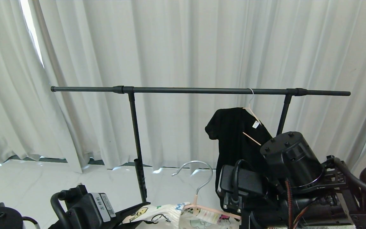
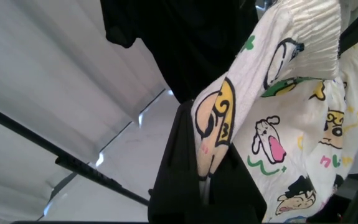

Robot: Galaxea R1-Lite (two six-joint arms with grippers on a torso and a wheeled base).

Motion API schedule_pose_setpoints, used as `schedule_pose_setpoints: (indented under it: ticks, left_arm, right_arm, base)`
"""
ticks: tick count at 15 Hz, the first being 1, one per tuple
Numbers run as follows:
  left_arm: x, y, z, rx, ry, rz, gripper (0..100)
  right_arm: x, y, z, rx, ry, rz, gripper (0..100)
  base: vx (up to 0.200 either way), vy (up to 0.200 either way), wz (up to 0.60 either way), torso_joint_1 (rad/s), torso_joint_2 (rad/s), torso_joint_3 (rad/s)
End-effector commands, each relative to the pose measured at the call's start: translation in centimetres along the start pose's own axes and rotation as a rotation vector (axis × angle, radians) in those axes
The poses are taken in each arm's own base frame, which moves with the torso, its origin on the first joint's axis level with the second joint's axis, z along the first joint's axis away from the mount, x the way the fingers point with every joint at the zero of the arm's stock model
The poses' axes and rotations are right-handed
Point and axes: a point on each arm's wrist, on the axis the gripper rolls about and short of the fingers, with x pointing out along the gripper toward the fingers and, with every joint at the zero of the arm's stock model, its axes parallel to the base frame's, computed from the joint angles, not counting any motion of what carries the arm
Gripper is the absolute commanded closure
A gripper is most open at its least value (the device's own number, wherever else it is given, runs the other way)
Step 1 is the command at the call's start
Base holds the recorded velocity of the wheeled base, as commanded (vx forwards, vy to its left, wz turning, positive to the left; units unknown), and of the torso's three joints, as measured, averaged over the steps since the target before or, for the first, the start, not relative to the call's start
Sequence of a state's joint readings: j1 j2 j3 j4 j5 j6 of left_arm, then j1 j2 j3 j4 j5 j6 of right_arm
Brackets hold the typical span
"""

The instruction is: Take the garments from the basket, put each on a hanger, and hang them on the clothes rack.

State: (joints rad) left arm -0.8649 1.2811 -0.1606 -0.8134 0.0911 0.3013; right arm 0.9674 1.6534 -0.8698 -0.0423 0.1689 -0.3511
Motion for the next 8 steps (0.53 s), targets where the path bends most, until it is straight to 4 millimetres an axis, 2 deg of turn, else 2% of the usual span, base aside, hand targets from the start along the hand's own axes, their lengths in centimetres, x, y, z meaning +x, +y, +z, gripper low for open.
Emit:
schedule_pose_setpoints:
  ticks: [1, 2, 8]
  left_arm:
    - [0.06, 0.00, 0.04, -0.001, 0.000, 0.001, 100]
    - [0.06, 0.00, 0.04, -0.001, 0.000, 0.001, 100]
    - [0.05, -0.01, 0.00, 0.000, 0.001, -0.001, 100]
  right_arm:
    - [-0.27, 0.14, -0.23, 0.000, 0.002, -0.001, 0]
    - [-0.43, 0.23, -0.38, -0.002, 0.002, -0.001, 100]
    - [-0.62, 0.14, -0.22, -0.007, -0.029, -0.041, 100]
  base:
    - [0.000, 0.000, 0.00, 0.000, 0.00, 0.000]
    - [0.000, 0.000, 0.00, 0.000, 0.00, 0.000]
    - [0.000, 0.000, 0.00, 0.000, 0.00, 0.000]
